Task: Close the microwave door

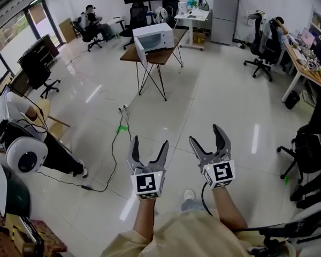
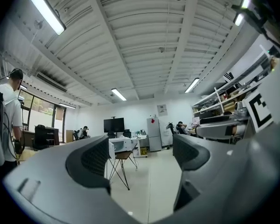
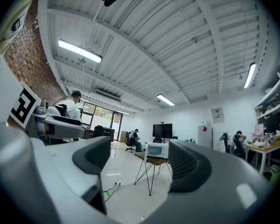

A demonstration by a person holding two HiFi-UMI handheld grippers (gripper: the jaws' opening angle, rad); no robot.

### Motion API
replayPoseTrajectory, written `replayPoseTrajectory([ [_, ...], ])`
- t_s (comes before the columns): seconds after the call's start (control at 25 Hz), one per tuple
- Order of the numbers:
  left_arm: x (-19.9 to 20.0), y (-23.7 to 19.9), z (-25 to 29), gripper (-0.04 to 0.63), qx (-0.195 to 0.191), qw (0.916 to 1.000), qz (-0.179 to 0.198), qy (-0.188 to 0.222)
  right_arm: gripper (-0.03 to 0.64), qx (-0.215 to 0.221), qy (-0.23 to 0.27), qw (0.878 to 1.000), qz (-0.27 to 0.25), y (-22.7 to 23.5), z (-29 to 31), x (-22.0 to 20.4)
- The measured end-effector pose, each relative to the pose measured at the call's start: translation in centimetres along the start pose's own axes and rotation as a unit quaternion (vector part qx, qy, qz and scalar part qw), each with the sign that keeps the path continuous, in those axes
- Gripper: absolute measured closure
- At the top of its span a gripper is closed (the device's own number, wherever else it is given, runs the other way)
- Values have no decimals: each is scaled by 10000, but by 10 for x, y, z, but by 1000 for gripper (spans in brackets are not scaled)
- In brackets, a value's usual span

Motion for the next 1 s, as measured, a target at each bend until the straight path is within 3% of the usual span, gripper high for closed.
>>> replayPoseTrajectory([
  [0.08,-5,11,28,166,37,9998,99,-196,242,101,64,9999,35,29,18,-2],
  [0.24,-9,34,99,166,99,9996,263,-80,243,216,58,9996,186,95,58,-5],
  [0.32,-10,43,123,166,106,9980,196,-592,244,325,9,9990,299,123,78,-6],
  [0.48,-30,28,162,166,284,9915,266,-1242,250,533,48,9974,479,154,118,-16],
  [0.64,-70,15,224,166,600,9918,270,-1099,252,565,-218,9957,704,204,178,-55],
  [0.8,-105,11,270,166,591,9910,201,-1187,253,683,-307,9942,768,229,221,-84],
  [0.92,-131,-10,315,166,451,9870,140,-1533,253,742,-330,9945,666,240,270,-105],
  [1.0,-147,-26,352,166,446,9883,140,-1453,253,693,-407,9947,637,254,306,-119],
])
Point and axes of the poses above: the fingertips, and each gripper's own axes: z forward along the fingers, y to its right, x out of its top, the point moved 5 cm from there along -z, backward along the fingers, and after that the axes turned 13 degrees about z, right-handed, at the moved point
